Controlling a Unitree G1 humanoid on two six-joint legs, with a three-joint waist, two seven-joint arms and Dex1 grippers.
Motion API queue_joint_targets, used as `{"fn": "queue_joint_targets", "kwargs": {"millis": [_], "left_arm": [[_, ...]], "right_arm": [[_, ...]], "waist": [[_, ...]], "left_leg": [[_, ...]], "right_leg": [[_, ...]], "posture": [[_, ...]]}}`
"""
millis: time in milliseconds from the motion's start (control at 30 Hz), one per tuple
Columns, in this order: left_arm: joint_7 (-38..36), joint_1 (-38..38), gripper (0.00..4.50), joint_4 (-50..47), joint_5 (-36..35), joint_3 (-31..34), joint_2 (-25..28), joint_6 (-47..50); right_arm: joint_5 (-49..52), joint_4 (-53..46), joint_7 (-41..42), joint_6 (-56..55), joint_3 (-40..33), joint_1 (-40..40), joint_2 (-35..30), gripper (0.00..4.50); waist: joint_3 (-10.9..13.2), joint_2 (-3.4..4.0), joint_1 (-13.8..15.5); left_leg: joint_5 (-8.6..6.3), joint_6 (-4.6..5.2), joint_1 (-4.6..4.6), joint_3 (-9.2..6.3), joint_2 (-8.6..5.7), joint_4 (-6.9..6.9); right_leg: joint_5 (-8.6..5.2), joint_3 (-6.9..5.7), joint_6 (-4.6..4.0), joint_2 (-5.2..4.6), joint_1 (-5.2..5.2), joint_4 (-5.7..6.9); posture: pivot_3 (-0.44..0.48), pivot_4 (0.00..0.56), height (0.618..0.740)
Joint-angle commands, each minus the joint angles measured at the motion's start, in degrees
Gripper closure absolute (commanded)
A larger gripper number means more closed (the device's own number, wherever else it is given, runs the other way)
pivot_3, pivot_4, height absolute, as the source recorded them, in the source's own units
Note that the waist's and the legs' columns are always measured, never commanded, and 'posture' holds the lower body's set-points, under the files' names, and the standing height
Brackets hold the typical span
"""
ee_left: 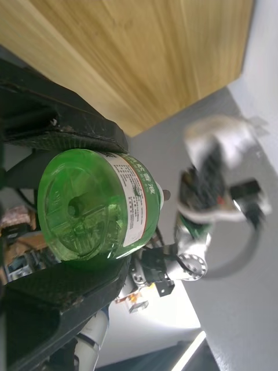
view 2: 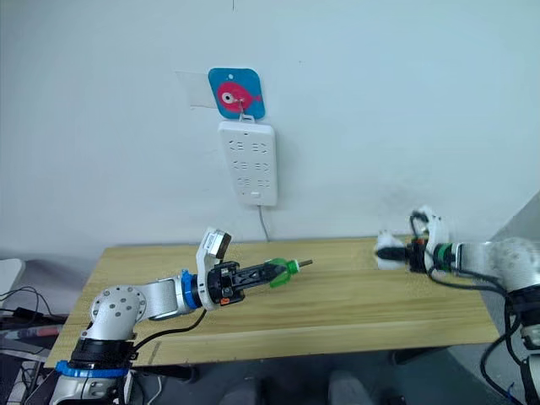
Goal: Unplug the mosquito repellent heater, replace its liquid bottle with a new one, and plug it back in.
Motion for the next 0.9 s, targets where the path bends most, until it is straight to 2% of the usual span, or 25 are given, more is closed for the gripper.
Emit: {"fn": "queue_joint_targets", "kwargs": {"millis": [33, 200, 333, 533, 900], "left_arm": [[-1.5, 0.1, 2.21, -3.2, 1.2, 0.5, -0.7, -1.3], [-2.4, 1.0, 2.21, -4.2, 3.3, 0.4, -1.1, -2.1], [-3.3, 1.9, 2.21, -4.9, 4.4, 0.2, -1.1, -2.0], [-3.6, 1.4, 2.21, -4.9, 5.6, 0.5, -1.6, -2.1], [-5.2, 1.8, 2.21, -5.1, 8.0, -0.2, -1.8, -2.1]], "right_arm": [[-16.0, 2.4, 3.9, -8.3, 3.7, 0.2, -0.2, 1.51], [-25.9, 5.7, 6.5, -9.4, 3.8, 0.1, 3.0, 1.51], [-31.2, 10.6, 5.4, -8.7, 1.8, -0.8, 6.7, 1.51], [-35.6, 14.9, 4.1, -5.9, -2.7, -0.8, 10.8, 1.51], [-40.5, 15.3, 4.8, -3.4, -6.6, 1.3, 14.0, 1.51]], "waist": [[0.0, 0.0, 0.2], [0.0, 0.0, 0.2], [0.0, 0.0, 0.2], [0.0, 0.0, 0.4], [0.0, 0.0, 0.3]], "left_leg": [[0.0, 0.0, -0.01, 0.04, 0.0, -0.01], [0.0, -0.01, 0.03, 0.11, 0.01, -0.03], [0.0, -0.01, 0.17, 0.12, 0.01, -0.05], [0.01, -0.02, 0.17, 0.14, -0.01, -0.05], [0.01, -0.02, 0.26, 0.18, -0.01, -0.05]], "right_leg": [[0.0, 0.02, 0.0, -0.01, -0.03, 0.0], [0.01, 0.06, -0.01, -0.03, 0.0, 0.01], [0.01, 0.08, -0.01, -0.02, 0.1, 0.04], [0.01, 0.07, -0.01, -0.05, 0.12, 0.06], [0.01, 0.12, -0.01, -0.05, 0.14, 0.13]], "posture": [[-0.052, 0.095, 0.74], [-0.041, 0.098, 0.74], [-0.036, 0.095, 0.74], [-0.028, 0.09, 0.74], [-0.027, 0.088, 0.74]]}}
